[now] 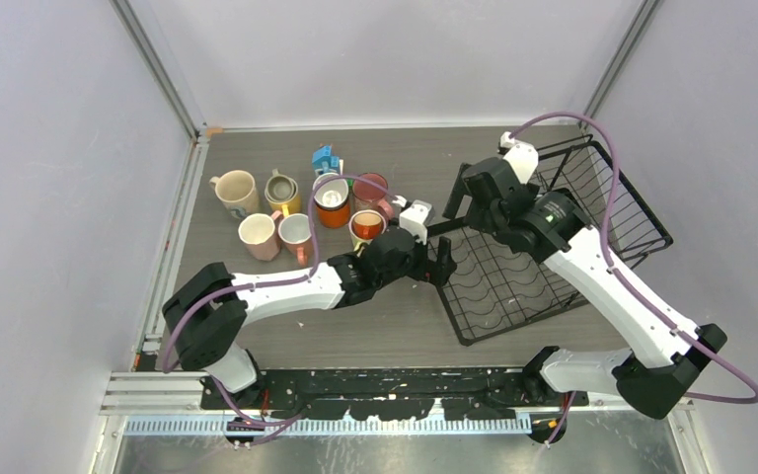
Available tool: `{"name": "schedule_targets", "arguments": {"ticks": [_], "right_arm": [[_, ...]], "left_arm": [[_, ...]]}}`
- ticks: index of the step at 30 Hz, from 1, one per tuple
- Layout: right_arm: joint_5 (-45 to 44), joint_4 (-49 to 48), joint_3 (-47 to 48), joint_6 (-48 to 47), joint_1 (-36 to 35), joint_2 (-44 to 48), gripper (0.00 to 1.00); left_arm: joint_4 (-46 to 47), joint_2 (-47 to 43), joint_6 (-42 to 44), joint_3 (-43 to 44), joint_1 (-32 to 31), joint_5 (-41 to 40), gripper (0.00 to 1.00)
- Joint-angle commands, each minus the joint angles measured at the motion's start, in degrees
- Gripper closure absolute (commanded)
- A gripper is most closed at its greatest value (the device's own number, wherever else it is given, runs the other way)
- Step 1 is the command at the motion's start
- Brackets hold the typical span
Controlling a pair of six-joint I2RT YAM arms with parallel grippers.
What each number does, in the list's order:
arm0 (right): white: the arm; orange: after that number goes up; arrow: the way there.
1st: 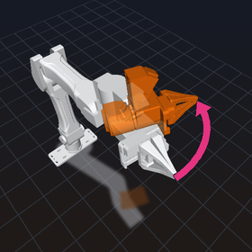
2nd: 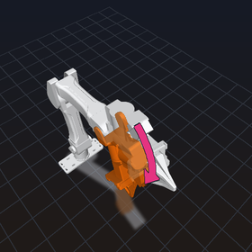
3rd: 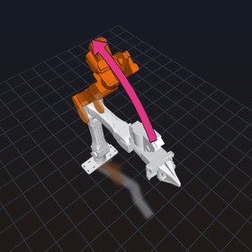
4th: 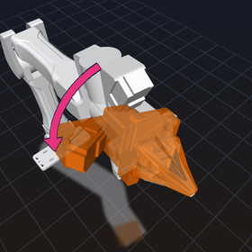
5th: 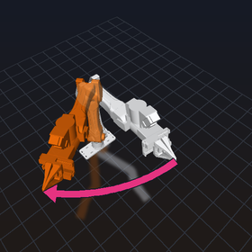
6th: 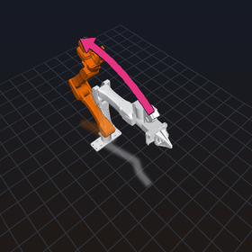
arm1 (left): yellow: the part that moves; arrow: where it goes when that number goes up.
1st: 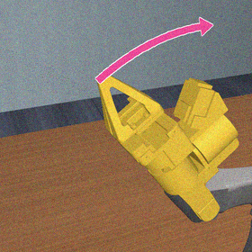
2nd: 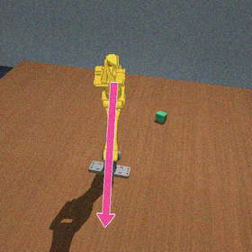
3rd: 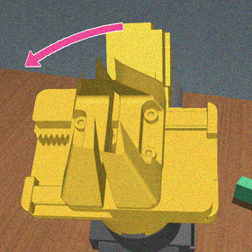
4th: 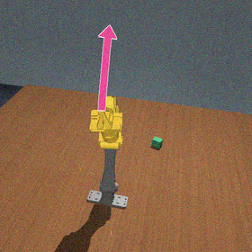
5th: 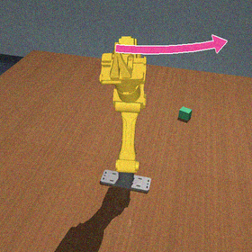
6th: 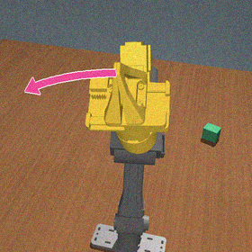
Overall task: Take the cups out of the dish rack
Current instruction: Move the dish rack to the center of the board.
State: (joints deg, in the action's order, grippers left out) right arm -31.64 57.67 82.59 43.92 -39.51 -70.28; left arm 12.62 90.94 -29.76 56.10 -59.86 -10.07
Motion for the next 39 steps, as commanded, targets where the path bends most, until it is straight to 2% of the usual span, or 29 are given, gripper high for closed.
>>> {"name": "schedule_targets", "arguments": {"ticks": [1,4,11,17,24,39], "right_arm": [[-2.28,-5.00,-2.66,2.62,0.34,0.15,0.00],[-2.54,-4.99,-3.53,2.99,0.33,0.34,0.00],[-2.80,-5.15,-4.95,2.93,0.30,1.81,0.00],[-2.54,-5.03,-5.74,2.66,0.33,2.41,0.00],[-3.35,-5.15,-6.97,2.17,0.35,3.23,0.00],[-4.24,-8.28,-11.04,2.70,0.31,2.25,0.00]], "left_arm": [[-2.84,0.57,-1.05,1.41,0.35,-2.52,0.00],[-7.53,2.17,-3.07,3.67,0.37,-5.88,0.00],[-7.84,5.24,-9.18,4.01,-0.45,-9.84,0.00],[-9.27,8.59,-11.76,5.84,-3.05,-15.51,0.00],[-10.57,8.38,-12.39,4.40,-6.00,-21.75,0.00],[-14.33,6.10,-13.31,-0.53,-9.32,-24.66,0.00]]}}
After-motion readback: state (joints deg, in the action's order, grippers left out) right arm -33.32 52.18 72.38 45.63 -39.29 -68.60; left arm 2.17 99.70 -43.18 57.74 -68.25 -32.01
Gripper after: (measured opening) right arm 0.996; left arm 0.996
